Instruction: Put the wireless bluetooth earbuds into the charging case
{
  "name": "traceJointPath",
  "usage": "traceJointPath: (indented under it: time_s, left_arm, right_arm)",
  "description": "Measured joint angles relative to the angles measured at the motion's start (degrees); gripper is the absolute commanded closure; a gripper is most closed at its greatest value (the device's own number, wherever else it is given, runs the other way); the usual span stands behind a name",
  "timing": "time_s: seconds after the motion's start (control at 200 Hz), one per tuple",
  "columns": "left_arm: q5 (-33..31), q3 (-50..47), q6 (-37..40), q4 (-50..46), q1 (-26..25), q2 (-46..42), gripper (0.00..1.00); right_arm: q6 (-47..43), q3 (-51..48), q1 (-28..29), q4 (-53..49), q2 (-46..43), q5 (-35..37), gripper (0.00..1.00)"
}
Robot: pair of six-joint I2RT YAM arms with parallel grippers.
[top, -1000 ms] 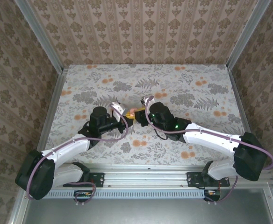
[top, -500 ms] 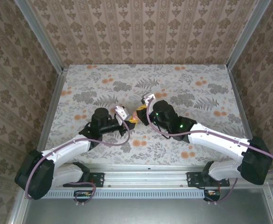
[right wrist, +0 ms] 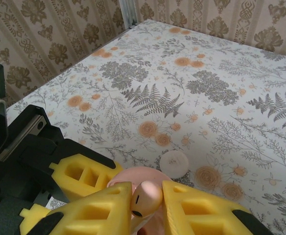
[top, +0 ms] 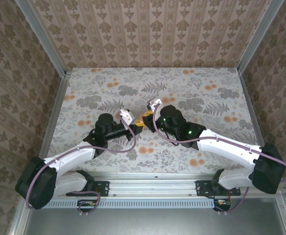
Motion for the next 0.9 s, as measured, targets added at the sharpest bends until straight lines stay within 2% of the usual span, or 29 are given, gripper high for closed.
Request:
traceJointPath:
  time_s: [0.9]
  left_arm:
    - [-0.5, 0.0, -4.3, 1.4, 0.0, 0.0, 0.89]
  right_arm:
    - [0.1, 0.9, 0.0, 0.4, 1.9, 0.3, 0.78]
